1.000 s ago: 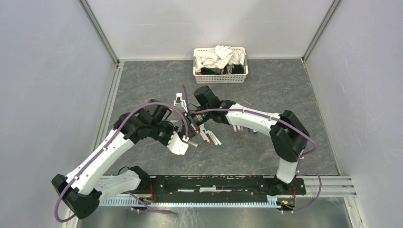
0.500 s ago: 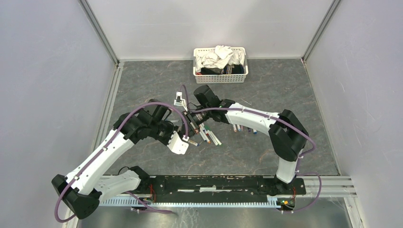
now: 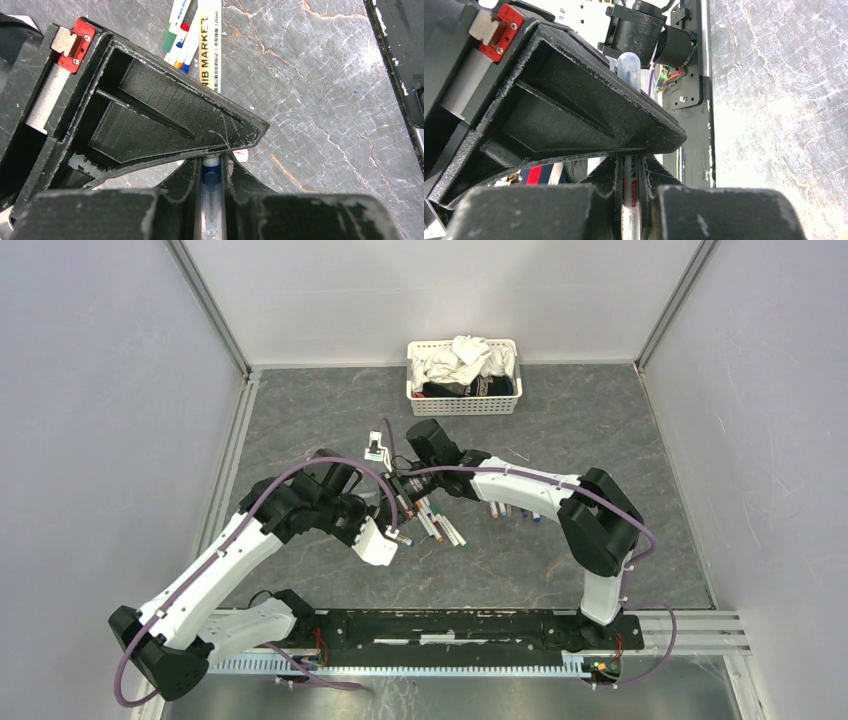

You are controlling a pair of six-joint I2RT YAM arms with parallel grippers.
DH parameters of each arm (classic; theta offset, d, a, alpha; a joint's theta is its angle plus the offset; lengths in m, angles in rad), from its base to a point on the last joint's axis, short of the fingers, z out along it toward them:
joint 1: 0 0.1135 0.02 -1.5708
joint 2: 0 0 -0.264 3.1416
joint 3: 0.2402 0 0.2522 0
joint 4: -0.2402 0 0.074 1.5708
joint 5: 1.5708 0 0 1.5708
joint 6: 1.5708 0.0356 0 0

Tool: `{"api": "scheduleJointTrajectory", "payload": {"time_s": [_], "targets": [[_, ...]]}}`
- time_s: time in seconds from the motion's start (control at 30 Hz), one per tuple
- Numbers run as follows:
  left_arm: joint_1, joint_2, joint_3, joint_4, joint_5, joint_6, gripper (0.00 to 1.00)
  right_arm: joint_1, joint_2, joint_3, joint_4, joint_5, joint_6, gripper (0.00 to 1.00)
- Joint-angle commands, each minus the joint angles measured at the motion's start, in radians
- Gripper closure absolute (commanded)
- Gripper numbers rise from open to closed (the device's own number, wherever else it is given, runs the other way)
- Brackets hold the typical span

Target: Open the pen caps

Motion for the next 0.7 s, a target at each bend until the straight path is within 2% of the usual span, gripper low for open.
{"api": "scheduleJointTrajectory", "payload": {"time_s": [0.0, 0.07, 0.1, 0.13, 0.23, 0.3, 0.4, 0.43, 0.57, 0.67], "targets": [[-0.009, -0.014, -0.013, -0.011, -0.016, 0.037, 0.95, 0.000, -0.011, 0.021, 0.037, 0.012, -0.013, 1.00], [-0.010, -0.019, -0.014, -0.009, -0.013, 0.049, 0.98, -0.001, -0.005, 0.027, 0.030, 0.021, -0.012, 0.97], [-0.010, -0.020, -0.014, -0.007, -0.010, 0.050, 0.98, -0.001, -0.001, 0.030, 0.033, 0.032, -0.004, 0.84], [-0.010, -0.018, -0.012, -0.006, -0.008, 0.051, 0.98, 0.003, 0.002, 0.034, 0.048, 0.040, 0.008, 0.78], [-0.013, -0.009, -0.003, -0.005, 0.004, 0.048, 0.98, 0.019, 0.026, 0.075, 0.105, 0.044, 0.058, 0.72], [-0.015, -0.003, 0.006, -0.004, 0.014, 0.037, 0.98, 0.026, 0.047, 0.111, 0.116, 0.049, 0.074, 0.74], [-0.016, 0.009, 0.027, 0.002, 0.035, 0.006, 0.98, 0.030, 0.068, 0.118, 0.210, 0.063, 0.154, 0.97], [-0.016, 0.011, 0.032, 0.002, 0.039, 0.001, 0.98, 0.030, 0.073, 0.113, 0.247, 0.069, 0.175, 1.00], [-0.018, 0.013, 0.030, 0.008, 0.037, 0.005, 0.98, 0.029, 0.100, 0.116, 0.252, 0.094, 0.184, 1.00], [-0.018, 0.025, 0.023, 0.015, 0.024, 0.034, 0.98, 0.018, 0.129, 0.143, 0.126, 0.118, 0.082, 1.00]]}}
